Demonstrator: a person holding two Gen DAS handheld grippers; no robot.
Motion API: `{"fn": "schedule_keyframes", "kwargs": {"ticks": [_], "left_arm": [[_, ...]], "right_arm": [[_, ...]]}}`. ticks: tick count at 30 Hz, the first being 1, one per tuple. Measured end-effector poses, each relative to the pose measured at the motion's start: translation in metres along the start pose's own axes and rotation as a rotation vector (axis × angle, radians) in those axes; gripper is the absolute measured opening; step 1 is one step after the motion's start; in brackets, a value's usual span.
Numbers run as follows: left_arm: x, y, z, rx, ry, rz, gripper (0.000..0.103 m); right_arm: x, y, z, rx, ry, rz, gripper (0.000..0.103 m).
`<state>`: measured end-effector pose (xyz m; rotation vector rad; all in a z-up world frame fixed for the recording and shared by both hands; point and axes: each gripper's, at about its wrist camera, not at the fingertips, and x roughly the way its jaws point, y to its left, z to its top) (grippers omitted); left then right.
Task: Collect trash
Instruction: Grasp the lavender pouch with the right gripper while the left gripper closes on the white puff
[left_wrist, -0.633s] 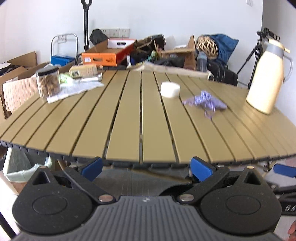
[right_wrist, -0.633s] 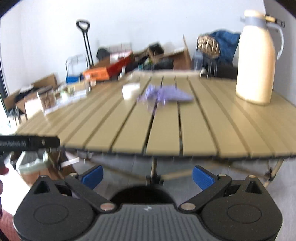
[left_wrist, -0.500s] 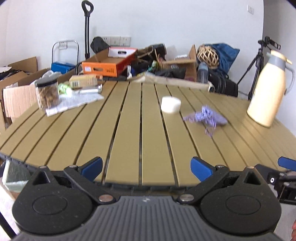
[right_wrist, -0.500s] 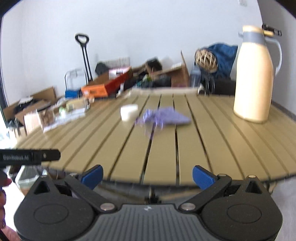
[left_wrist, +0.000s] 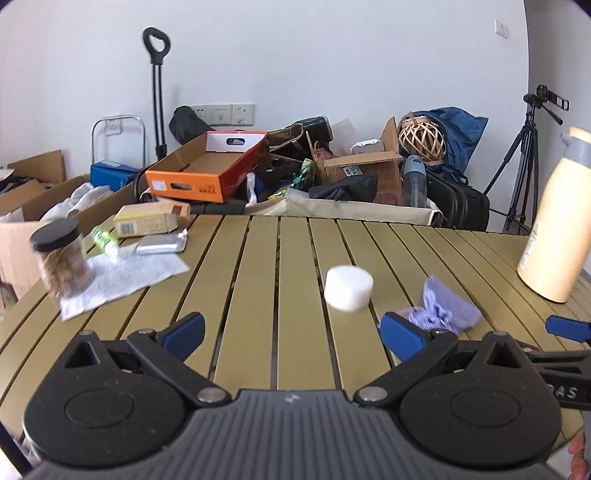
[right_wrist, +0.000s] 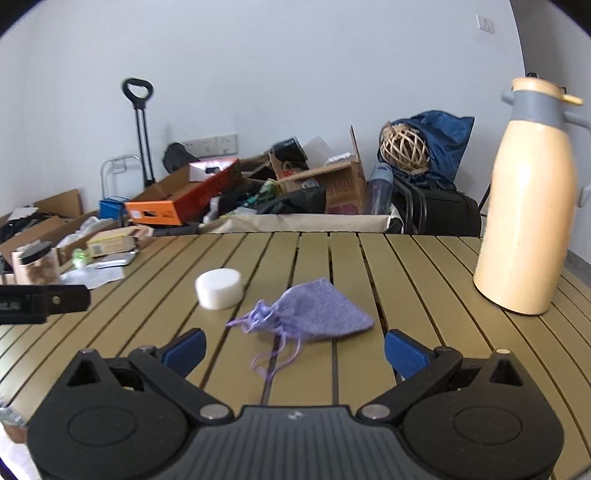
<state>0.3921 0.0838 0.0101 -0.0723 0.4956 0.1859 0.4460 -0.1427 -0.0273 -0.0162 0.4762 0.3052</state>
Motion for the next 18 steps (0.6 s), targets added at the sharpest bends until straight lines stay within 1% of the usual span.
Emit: {"fn": "schedule_keyframes", "kwargs": {"ticks": [3, 7, 10, 11, 13, 15, 16, 17, 18], "left_arm": [[0.025, -0.008, 0.009, 0.026, 0.006, 0.008, 0.103], [0.059, -0.016, 0.017, 0.035, 0.041, -0.003, 0.103], [0.083, -0.022, 0.020, 0.042, 0.065, 0.002, 0.103], [0.090, -0.024, 0.021, 0.046, 0.072, 0.002, 0.103], [0.103, -0.026, 0.022, 0.044, 0.089, 0.003, 0.103], [0.113, -0.028, 0.022, 0.033, 0.103, -0.016, 0.103], [0.118, -0.029, 0.022, 0.026, 0.111, -0.025, 0.103], [0.123, -0.030, 0.023, 0.020, 0.119, -0.029, 0.103], [0.127, -0.031, 0.023, 0.013, 0.124, -0.033, 0.103]], "right_arm": [[0.031, 0.000, 0.008, -0.014, 0.037, -0.012, 0.103], [0.071, 0.004, 0.011, -0.043, 0.093, -0.026, 0.103], [0.095, 0.007, 0.012, -0.036, 0.126, -0.024, 0.099], [0.102, 0.007, 0.013, -0.033, 0.134, -0.020, 0.095], [0.114, 0.008, 0.016, -0.031, 0.148, -0.018, 0.090], [0.122, 0.009, 0.018, -0.031, 0.158, -0.014, 0.083], [0.126, 0.009, 0.018, -0.029, 0.164, -0.012, 0.072], [0.129, 0.007, 0.019, -0.026, 0.169, -0.010, 0.057], [0.131, 0.006, 0.019, -0.021, 0.175, -0.006, 0.053]]}}
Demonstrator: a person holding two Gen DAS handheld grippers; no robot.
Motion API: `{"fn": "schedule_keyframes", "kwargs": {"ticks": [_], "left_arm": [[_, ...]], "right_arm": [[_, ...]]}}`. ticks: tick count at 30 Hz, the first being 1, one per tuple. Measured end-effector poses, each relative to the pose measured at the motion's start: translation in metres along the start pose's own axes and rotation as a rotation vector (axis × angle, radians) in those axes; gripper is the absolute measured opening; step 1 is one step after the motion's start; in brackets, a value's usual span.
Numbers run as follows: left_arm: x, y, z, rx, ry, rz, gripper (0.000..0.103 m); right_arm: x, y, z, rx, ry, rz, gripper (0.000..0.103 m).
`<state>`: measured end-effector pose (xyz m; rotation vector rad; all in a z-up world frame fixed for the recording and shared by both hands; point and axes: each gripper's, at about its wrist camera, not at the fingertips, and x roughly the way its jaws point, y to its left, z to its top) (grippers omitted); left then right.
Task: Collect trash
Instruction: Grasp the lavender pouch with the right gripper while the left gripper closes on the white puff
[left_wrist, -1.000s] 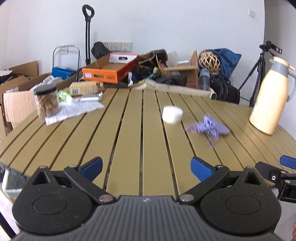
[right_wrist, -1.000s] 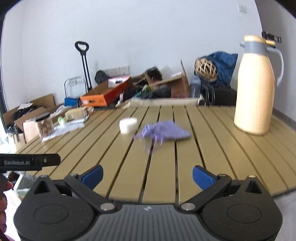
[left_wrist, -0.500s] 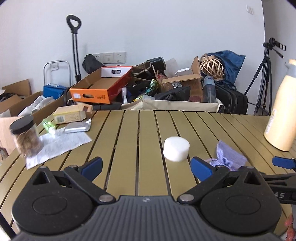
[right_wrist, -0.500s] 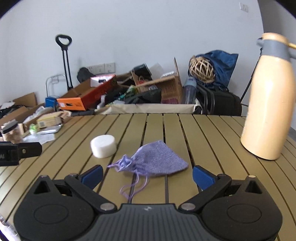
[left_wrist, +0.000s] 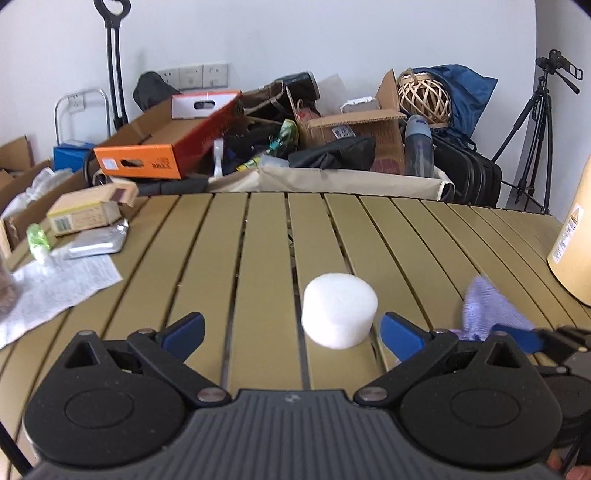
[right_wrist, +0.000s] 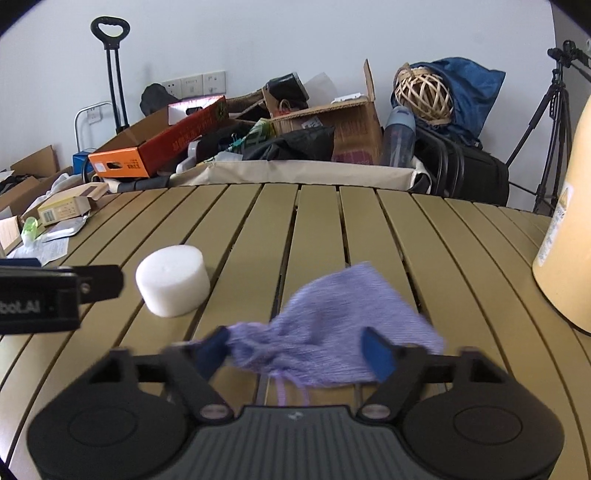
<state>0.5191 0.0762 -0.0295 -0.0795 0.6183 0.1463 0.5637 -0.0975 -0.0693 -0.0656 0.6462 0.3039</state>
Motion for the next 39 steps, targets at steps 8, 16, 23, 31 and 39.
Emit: {"fn": "schedule_keyframes", "kwargs": {"ticks": [8, 16, 23, 31, 39], "left_arm": [[0.030, -0.019, 0.008, 0.010, 0.031, -0.031, 0.103], [0.055, -0.034, 0.007, 0.015, 0.072, -0.025, 0.103], [0.058, -0.041, 0.004, 0.048, 0.080, -0.050, 0.054], [0.030, -0.048, 0.001, 0.086, 0.050, -0.043, 0.054], [-0.021, -0.050, -0.005, 0.092, 0.015, -0.051, 0.054]], "right_arm": [[0.002, -0.015, 0.001, 0.028, -0.015, -0.011, 0.037], [-0.008, -0.034, 0.001, 0.061, -0.072, -0.026, 0.035], [-0.014, -0.037, 0.001, 0.049, -0.096, -0.026, 0.035], [-0.036, -0.035, -0.001, 0.046, -0.112, -0.010, 0.035], [-0.087, -0.029, -0.004, 0.032, -0.151, 0.004, 0.034]]}}
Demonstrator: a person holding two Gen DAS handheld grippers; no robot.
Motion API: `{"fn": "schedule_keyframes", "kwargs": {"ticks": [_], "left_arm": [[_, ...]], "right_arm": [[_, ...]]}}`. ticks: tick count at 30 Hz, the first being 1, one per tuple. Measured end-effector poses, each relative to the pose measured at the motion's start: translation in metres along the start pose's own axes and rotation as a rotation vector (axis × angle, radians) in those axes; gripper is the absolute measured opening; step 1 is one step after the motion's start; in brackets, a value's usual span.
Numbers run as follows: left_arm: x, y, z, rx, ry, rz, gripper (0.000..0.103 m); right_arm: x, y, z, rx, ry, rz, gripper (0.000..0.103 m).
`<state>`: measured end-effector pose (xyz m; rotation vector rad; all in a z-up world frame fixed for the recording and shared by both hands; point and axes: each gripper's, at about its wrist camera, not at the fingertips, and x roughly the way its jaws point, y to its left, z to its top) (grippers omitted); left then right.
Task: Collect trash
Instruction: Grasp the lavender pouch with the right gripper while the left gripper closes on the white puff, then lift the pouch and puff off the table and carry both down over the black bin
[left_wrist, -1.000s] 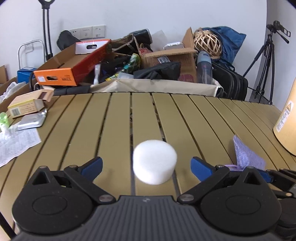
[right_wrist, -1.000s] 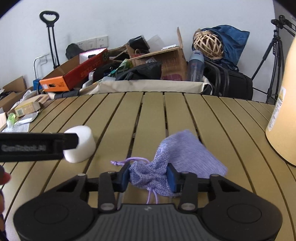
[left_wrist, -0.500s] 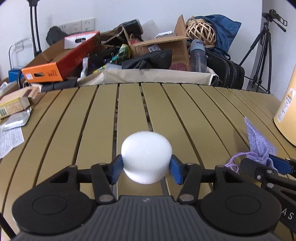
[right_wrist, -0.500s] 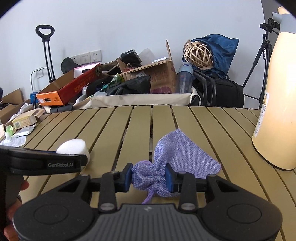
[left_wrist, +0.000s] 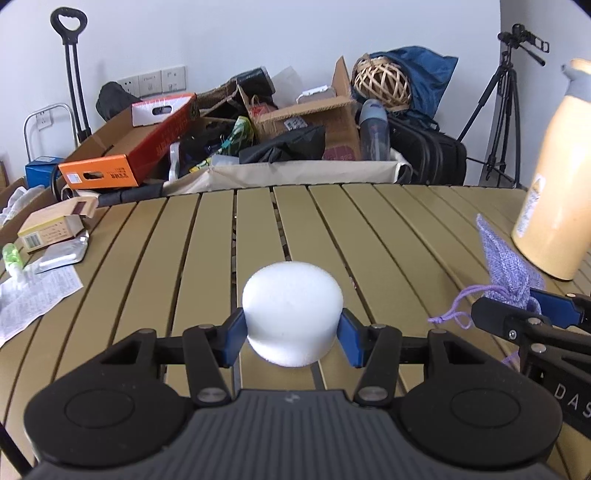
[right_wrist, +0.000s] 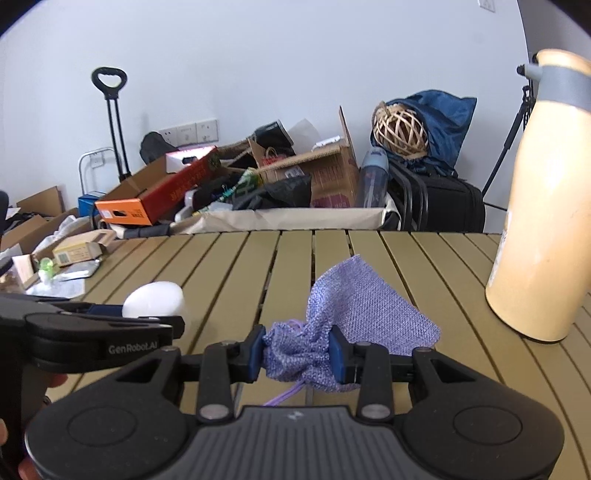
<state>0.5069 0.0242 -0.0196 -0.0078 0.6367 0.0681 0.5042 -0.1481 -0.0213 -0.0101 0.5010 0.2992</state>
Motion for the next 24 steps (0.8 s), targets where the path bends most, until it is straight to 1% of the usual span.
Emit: {"fn": "schedule_keyframes", "kwargs": {"ticks": [17, 24], "left_arm": [[-0.118, 0.000, -0.023, -0.008, -0.077, -0.022, 0.054], [-0.162, 0.001, -0.043, -0.005, -0.104, -0.038, 0.054]], "right_arm": [[-0.121, 0.018, -0.007, -0.028, -0.081, 0.029, 0.034], [-0.164, 0.029, -0.020, -0.044, -0.096, 0.040, 0.034]]}}
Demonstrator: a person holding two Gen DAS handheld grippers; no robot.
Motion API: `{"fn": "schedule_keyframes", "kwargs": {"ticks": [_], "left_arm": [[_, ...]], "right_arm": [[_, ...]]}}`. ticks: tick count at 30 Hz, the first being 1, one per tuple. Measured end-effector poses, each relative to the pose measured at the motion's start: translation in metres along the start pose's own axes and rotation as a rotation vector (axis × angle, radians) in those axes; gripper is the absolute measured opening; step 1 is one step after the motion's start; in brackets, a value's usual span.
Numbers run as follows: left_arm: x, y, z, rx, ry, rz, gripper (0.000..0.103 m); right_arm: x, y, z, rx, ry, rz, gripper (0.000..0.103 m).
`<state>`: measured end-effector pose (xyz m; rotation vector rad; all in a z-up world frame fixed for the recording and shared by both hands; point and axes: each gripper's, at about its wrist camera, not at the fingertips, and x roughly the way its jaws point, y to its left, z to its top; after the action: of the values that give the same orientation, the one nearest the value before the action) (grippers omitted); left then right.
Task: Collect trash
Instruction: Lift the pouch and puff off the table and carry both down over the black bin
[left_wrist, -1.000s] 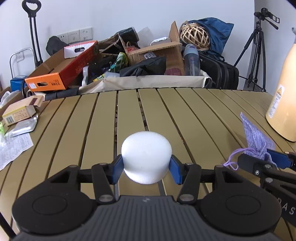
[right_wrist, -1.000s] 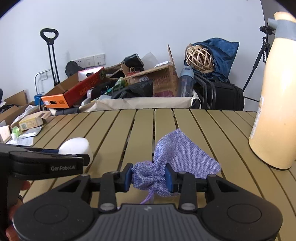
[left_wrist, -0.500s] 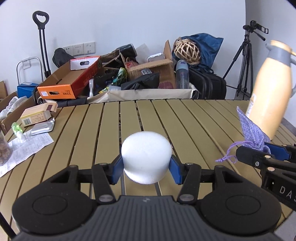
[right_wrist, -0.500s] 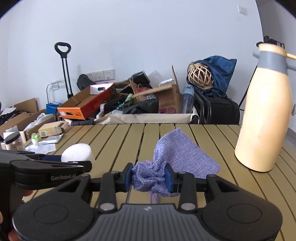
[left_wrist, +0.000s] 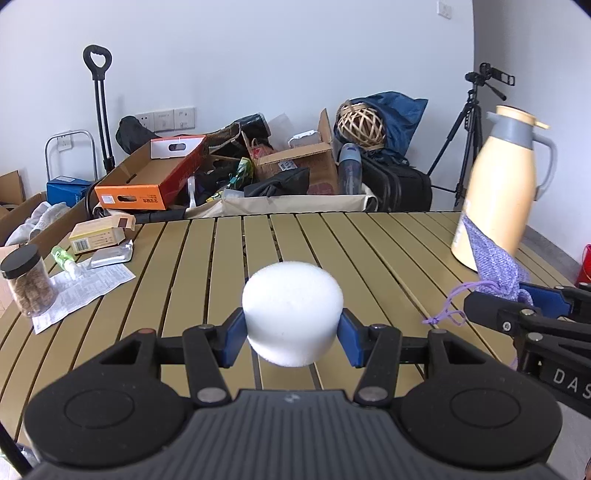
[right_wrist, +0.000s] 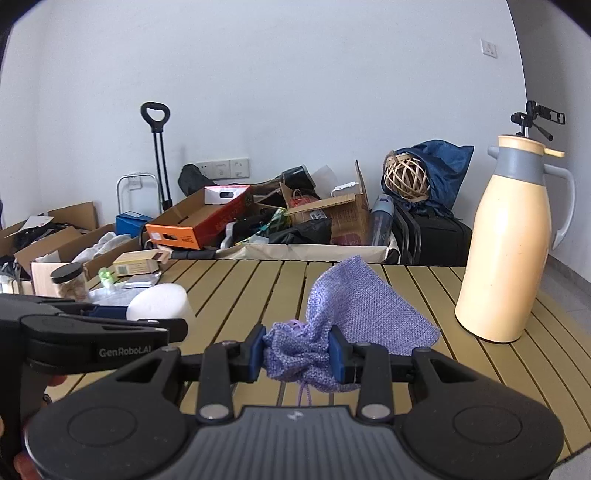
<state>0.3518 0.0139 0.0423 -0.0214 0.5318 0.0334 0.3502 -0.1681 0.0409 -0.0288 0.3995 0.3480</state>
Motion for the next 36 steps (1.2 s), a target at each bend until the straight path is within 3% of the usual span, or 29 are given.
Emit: {"fn": "schedule_keyframes", "kwargs": {"ticks": [19, 36], "left_arm": [[-0.081, -0.004, -0.087, 0.012, 0.015, -0.082, 0.054], [-0.094, -0.003, -0.163, 0.013, 0.146, -0.096, 0.054]], "right_arm": [[-0.084, 0.017, -0.074, -0.022, 0.049, 0.014, 0.034], [-0.103, 0.027, -0.155, -0.019, 0.185, 0.057, 0.034]]}}
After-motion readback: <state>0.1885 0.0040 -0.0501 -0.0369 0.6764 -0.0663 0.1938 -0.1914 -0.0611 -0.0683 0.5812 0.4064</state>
